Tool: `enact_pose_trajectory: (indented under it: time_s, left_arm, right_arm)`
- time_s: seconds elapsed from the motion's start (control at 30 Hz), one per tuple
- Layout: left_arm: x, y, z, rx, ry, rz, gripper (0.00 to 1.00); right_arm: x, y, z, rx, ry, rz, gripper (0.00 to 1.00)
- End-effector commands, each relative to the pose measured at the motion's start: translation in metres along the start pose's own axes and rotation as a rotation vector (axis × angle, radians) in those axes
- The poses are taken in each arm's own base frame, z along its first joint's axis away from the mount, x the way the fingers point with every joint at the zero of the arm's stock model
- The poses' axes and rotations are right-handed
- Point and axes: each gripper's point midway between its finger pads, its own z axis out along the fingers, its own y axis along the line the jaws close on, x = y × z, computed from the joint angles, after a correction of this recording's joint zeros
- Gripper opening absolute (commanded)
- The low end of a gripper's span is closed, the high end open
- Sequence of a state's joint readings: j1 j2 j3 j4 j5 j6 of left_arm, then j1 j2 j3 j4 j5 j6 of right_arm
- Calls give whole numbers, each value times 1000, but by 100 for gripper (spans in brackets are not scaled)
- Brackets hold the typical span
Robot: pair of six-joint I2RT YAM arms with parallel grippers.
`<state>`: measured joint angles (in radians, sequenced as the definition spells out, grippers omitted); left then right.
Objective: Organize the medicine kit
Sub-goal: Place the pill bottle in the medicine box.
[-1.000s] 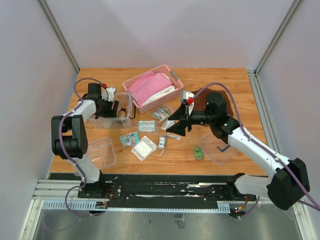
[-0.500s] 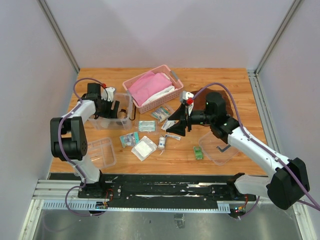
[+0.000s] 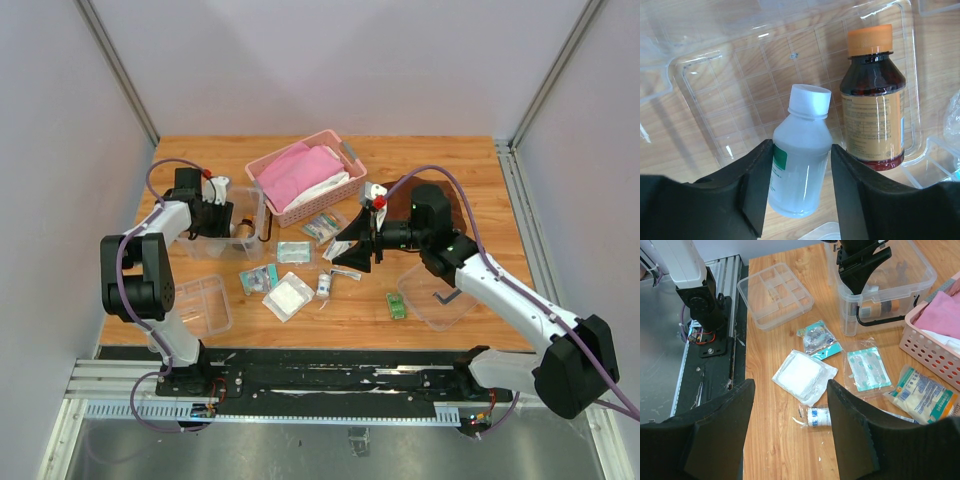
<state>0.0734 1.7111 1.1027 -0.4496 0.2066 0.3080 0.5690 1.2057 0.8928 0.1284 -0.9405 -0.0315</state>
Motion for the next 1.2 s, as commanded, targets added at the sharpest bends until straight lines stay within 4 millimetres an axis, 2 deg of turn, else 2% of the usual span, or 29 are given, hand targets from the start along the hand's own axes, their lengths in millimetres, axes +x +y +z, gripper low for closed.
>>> enact_pose_trajectory:
  time_s: [0.0, 0.27, 0.53, 0.87, 1.17]
  left_arm:
    - [1, -4, 1, 23, -9, -34, 49]
    - [-9, -13, 1, 72, -43, -89, 37]
    - [-19, -34, -2, 173, -74, -193, 33]
    - [-24, -52, -6, 264, -84, -253, 39]
    - [-23, -50, -3, 259, -82, -257, 54]
  right_arm:
    - [-12, -1, 1, -4, -14, -37, 61]
    - [-10, -3, 2, -3, -8, -32, 61]
    - [-7, -3, 4, -14, 1, -19, 61]
    - [-7, -3, 3, -7, 1, -29, 61]
    - [-7, -3, 3, -6, 2, -30, 61]
